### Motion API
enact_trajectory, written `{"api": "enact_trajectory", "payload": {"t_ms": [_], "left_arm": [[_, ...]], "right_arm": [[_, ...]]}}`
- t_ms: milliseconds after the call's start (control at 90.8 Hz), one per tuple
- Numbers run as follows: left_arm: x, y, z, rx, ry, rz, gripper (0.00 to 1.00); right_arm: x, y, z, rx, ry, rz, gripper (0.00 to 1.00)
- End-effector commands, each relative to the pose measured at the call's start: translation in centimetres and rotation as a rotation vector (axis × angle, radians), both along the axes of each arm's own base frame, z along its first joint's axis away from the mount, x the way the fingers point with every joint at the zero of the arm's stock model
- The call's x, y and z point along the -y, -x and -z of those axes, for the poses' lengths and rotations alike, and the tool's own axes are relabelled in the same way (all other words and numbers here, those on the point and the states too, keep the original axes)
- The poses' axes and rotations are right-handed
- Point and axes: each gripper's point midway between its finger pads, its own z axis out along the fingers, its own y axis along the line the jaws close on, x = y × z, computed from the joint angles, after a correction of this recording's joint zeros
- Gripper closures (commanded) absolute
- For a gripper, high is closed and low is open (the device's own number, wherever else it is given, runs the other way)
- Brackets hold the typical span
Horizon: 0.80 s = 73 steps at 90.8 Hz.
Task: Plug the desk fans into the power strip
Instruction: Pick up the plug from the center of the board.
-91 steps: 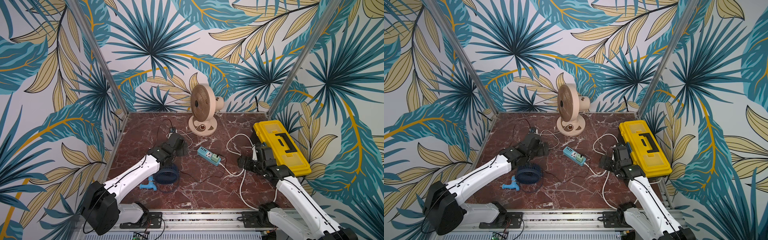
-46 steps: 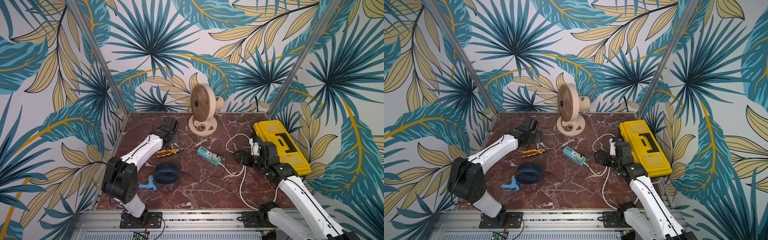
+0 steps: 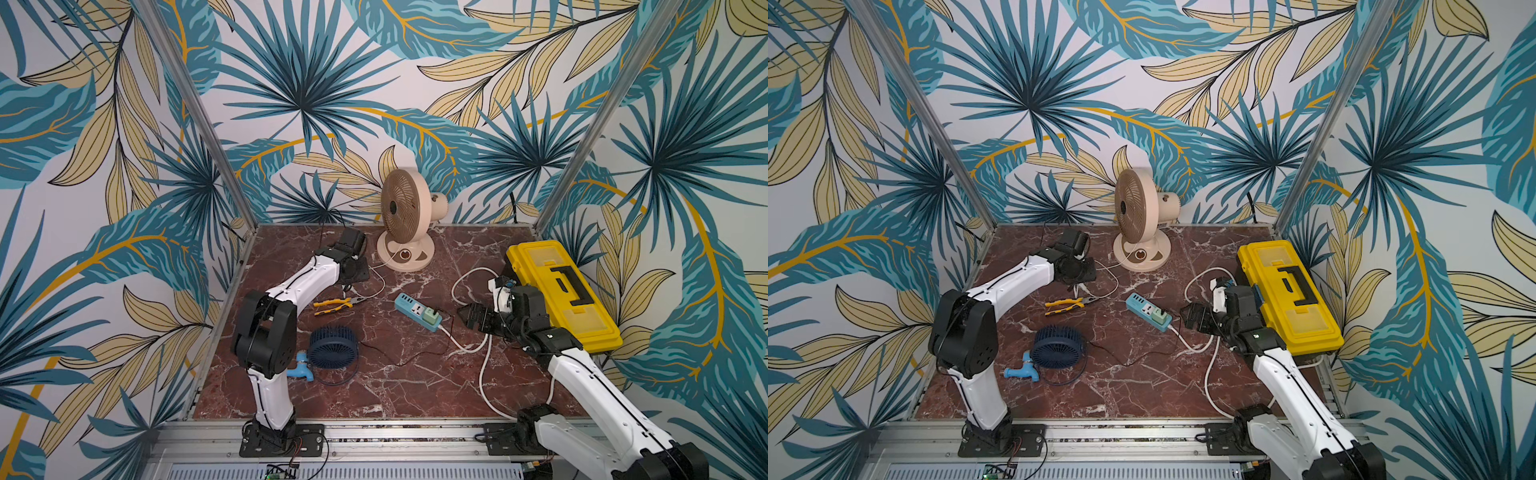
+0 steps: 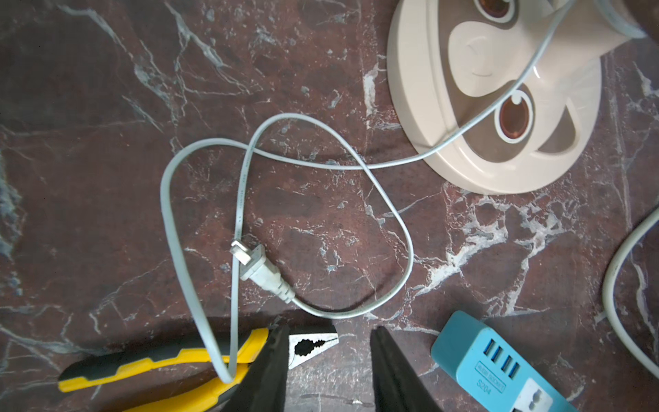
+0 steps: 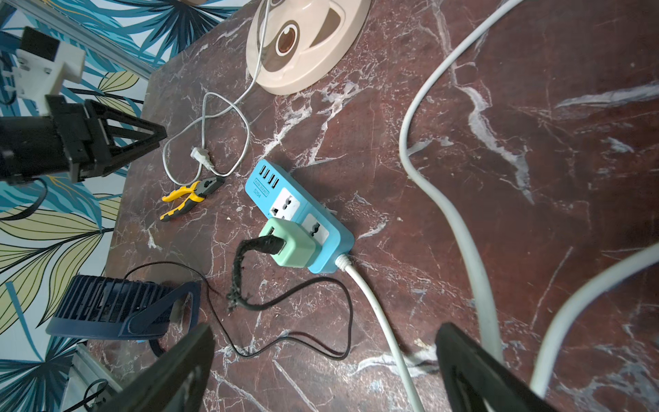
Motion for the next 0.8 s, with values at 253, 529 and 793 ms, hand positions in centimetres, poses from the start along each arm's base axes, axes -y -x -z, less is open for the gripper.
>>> {"api": "enact_trajectory", "payload": {"t_ms": [253, 529, 793], "left_arm": [[-3.2, -1.5, 3.3, -0.138, 0.052, -0.199, 0.44], [-2.8, -2.2, 4.7, -0.211, 0.135, -0.320, 0.49], [-2.7, -2.0, 5.0, -0.241, 0.170, -0.372, 0.57]], "right_arm": [[-1.6, 0.8, -0.1, 0.041, -0.043, -0.111, 0.03], [-1.7, 1.1, -0.6, 0.065, -0.046, -0.126, 0.09], [-1.7, 1.4, -0.9, 0.074, -0.046, -0.130, 0.12]]}}
